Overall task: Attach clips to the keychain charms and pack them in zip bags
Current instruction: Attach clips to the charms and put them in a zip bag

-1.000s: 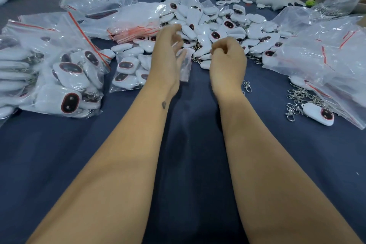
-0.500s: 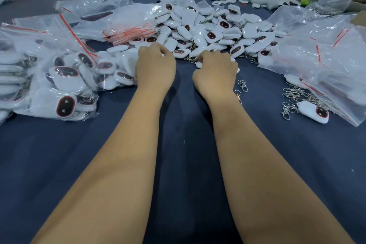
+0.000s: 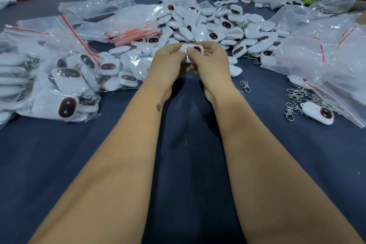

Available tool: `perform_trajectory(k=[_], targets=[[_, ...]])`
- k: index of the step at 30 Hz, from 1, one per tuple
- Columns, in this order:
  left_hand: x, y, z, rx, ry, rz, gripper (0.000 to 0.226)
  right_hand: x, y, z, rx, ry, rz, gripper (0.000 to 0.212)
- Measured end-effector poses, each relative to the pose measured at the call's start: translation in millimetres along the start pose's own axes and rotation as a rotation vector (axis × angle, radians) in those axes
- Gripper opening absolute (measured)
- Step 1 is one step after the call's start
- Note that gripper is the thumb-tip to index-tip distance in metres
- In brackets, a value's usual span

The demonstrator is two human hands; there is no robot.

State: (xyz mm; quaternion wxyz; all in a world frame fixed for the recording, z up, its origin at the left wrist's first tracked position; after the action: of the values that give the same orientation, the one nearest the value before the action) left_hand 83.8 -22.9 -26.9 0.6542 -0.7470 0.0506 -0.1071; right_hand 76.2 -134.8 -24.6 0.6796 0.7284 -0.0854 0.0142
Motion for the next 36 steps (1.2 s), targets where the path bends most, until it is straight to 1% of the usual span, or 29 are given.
perform_trajectory(k=[3, 5, 7, 10, 13, 15, 18, 20, 23, 26, 29, 32, 36], targets=[[0, 3, 8, -0.067, -0.065, 0.028, 0.030, 1, -3, 2, 0.151, 0.037, -0.025, 0.025], [0, 5, 10, -0.088, -0.082, 0.049, 0.027, 1, -3, 4, 0.194, 0.030, -0.038, 0.030], [0, 6, 8, -0.031, -0.066, 0.060, 0.025, 2, -4, 5, 0.219, 0.015, -0.050, 0.030], [-2, 6, 2, 0.083, -0.020, 0.060, 0.032, 3, -4, 6, 0.217, 0.025, -0.061, 0.027], [-3, 4, 3, 0.094, -0.022, 0.047, 0.029, 3, -4, 4, 0.236, 0.064, -0.050, 0.024], [-2, 4, 4, 0.075, -0.023, 0.029, 0.033, 3, -3, 2, 0.260, 0.075, -0.056, 0.024], [-3, 3, 3, 0.023, -0.006, 0.016, 0.044, 3, -4, 1, 0.246, 0.092, -0.067, 0.021], [-4, 2, 2, 0.000, -0.001, 0.022, 0.053, 3, -4, -2, 0.214, 0.121, -0.064, 0.024], [-4, 3, 1, 0.004, 0.018, 0.010, 0.058, 3, -5, -5, 0.189, 0.155, -0.048, 0.030], [-3, 4, 0, 0.062, 0.038, -0.011, 0.055, 4, -5, -5, 0.176, 0.152, -0.047, 0.033], [-3, 2, 0, 0.135, 0.021, -0.032, 0.050, 5, -7, -3, 0.134, 0.135, -0.046, 0.031], [-3, 2, 2, 0.116, 0.000, -0.034, 0.047, 5, -7, -3, 0.117, 0.124, -0.054, 0.030], [-4, 2, 2, 0.112, 0.014, -0.033, 0.050, 4, -5, -1, 0.176, 0.100, -0.064, 0.028]])
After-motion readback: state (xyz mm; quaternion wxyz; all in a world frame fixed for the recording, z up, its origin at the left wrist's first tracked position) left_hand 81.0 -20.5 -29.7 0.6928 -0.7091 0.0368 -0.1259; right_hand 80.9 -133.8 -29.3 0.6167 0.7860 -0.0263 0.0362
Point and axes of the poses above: each hand's wrist, its own x-axis towards the middle knuckle, its own z-axis out of the back of the hand, y = z × x, the point moved 7 cm from there along x, towards the middle knuckle, and after that the axes turned 9 degrees about y, right-handed, at the moved point
